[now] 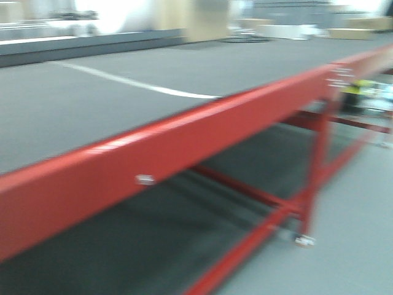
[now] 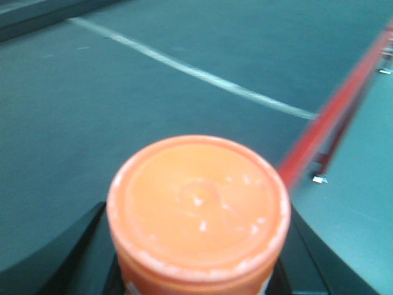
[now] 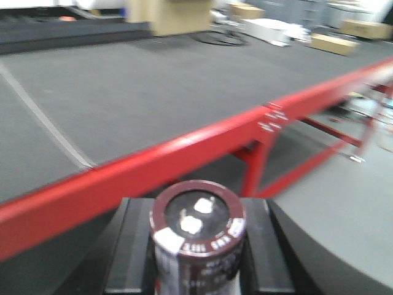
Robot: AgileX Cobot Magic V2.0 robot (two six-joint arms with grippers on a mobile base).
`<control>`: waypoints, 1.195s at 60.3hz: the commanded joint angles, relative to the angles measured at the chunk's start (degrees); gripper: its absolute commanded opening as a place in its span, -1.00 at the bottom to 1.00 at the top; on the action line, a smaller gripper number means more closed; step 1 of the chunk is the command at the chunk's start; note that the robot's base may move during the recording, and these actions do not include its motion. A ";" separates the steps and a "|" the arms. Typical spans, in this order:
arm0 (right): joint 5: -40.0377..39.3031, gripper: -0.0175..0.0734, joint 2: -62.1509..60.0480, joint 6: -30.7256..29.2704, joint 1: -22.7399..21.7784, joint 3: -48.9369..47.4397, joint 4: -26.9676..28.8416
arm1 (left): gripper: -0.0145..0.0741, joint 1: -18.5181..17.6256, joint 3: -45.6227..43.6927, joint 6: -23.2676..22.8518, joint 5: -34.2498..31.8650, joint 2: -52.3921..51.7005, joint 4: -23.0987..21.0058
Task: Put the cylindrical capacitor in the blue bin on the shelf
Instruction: 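Drive the base away from the table to the shelf of blue bins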
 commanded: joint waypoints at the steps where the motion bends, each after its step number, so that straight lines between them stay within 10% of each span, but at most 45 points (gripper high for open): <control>1: -0.87 -0.97 -0.26 -0.13 0.01 -0.53 -0.03 | -0.92 -0.47 -0.01 0.00 -1.83 -0.29 -0.26; 72: -0.87 -0.97 -0.26 -0.13 0.01 -0.53 -0.03 | -0.92 -0.47 -0.01 0.00 -1.83 -0.29 -0.26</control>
